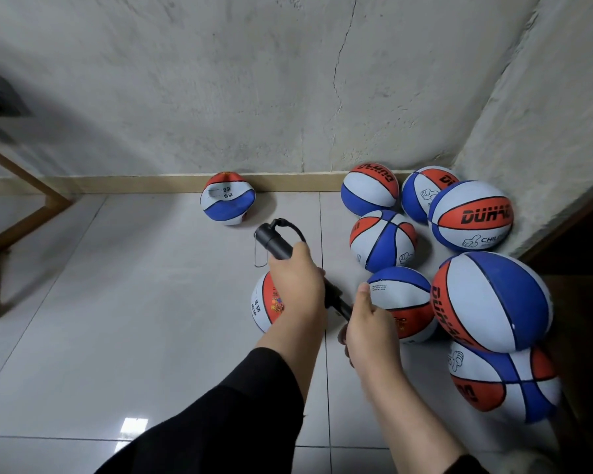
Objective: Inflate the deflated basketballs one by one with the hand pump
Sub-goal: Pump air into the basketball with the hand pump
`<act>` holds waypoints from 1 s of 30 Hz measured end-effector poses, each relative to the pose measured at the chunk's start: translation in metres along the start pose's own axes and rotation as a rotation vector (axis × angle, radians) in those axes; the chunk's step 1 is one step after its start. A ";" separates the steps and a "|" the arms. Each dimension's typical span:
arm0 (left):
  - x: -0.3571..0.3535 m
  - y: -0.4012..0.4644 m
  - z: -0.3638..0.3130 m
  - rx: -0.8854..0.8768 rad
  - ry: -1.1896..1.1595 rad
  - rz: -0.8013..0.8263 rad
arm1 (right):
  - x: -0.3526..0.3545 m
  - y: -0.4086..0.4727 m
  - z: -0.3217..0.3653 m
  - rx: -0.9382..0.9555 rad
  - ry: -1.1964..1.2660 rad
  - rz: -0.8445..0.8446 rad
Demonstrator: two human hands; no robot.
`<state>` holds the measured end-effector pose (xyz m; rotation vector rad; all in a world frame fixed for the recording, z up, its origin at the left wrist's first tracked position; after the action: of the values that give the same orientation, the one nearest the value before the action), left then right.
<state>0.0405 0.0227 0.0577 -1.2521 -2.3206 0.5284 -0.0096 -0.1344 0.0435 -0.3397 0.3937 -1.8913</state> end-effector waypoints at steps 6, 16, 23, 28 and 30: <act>-0.004 -0.002 -0.001 0.001 -0.019 0.030 | -0.007 -0.002 0.013 0.044 -0.009 0.015; 0.025 0.031 0.001 0.031 -0.076 -0.038 | 0.010 -0.010 0.001 0.028 -0.101 0.018; 0.001 -0.013 0.009 -0.011 -0.020 -0.020 | 0.006 -0.013 0.009 0.019 0.001 -0.034; 0.006 -0.007 0.012 -0.005 -0.031 -0.017 | -0.007 -0.015 0.014 0.039 -0.032 0.017; 0.014 0.007 0.009 0.015 -0.026 -0.028 | -0.009 -0.017 0.010 0.033 -0.029 0.025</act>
<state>0.0332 0.0376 0.0492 -1.2116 -2.3475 0.5545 -0.0163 -0.1218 0.0593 -0.3382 0.3448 -1.8639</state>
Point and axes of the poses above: each hand's wrist, its own y-axis towards the middle knuckle, its own x-axis out of the back of the hand, z = x × y, the point moved 9 cm from there along y, towards the middle knuckle, and after that the axes turned 15 degrees about y, right-handed, at the moved point
